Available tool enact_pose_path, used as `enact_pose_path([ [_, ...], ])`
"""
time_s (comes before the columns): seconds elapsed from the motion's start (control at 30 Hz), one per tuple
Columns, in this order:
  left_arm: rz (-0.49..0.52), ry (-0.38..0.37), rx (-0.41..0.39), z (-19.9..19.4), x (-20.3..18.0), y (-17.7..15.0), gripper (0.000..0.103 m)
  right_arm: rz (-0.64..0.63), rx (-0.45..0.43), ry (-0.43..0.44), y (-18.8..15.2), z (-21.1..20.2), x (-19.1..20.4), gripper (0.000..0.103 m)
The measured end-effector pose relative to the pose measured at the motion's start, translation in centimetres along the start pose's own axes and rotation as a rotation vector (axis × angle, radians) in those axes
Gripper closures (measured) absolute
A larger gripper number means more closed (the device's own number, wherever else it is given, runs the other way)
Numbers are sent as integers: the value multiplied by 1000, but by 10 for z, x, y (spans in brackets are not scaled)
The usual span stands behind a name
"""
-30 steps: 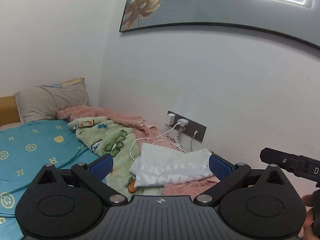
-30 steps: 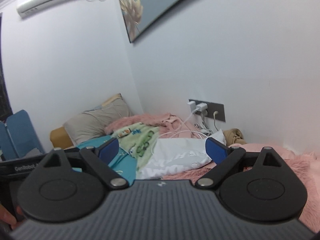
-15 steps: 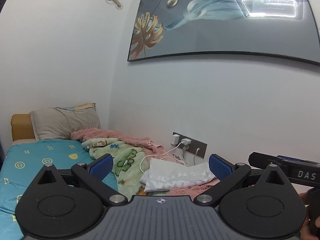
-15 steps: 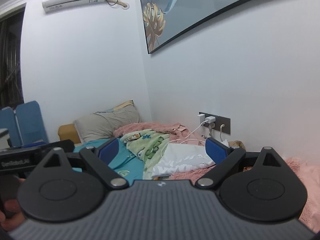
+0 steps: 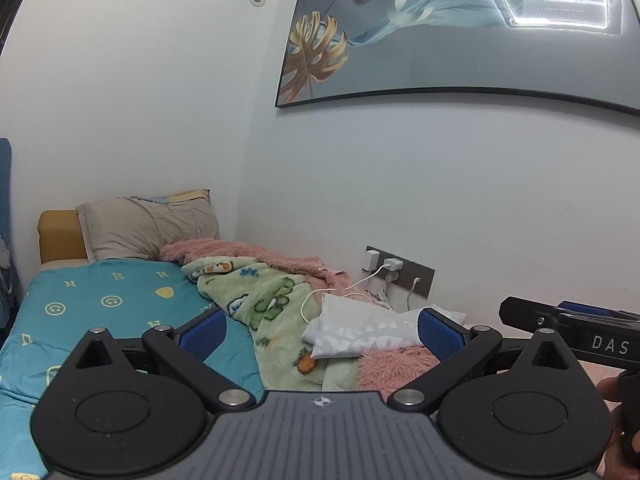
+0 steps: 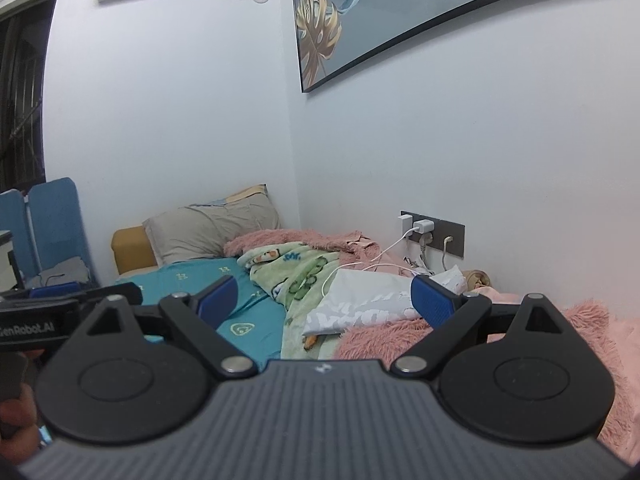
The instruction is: Fold clothes
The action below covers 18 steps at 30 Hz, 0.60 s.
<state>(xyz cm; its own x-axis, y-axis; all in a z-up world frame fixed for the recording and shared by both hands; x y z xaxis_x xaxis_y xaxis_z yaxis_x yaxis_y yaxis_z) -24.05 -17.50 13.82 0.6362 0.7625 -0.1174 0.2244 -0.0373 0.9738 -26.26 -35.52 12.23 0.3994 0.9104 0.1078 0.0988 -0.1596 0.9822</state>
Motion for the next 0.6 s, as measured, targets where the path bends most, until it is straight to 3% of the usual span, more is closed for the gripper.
enact_pose_path([
  [0.6,30,-9,2,1,-9,-4,0,-11,17,-20,-7,-2,-2,8],
])
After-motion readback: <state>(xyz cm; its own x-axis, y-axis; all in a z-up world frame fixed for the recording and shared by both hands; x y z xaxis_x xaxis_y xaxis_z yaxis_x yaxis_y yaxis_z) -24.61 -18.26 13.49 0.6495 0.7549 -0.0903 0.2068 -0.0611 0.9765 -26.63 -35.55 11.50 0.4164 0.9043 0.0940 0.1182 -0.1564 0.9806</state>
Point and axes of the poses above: each gripper's, at about its wrist camera, not at the fingertips, and z roughly the way its jaws point, x to its left, y to its top, the point moved 3 cm from there along z, roughly the way its jaws point, and after that the axes turned 2 degrees about -x, right-handed, at the moved point
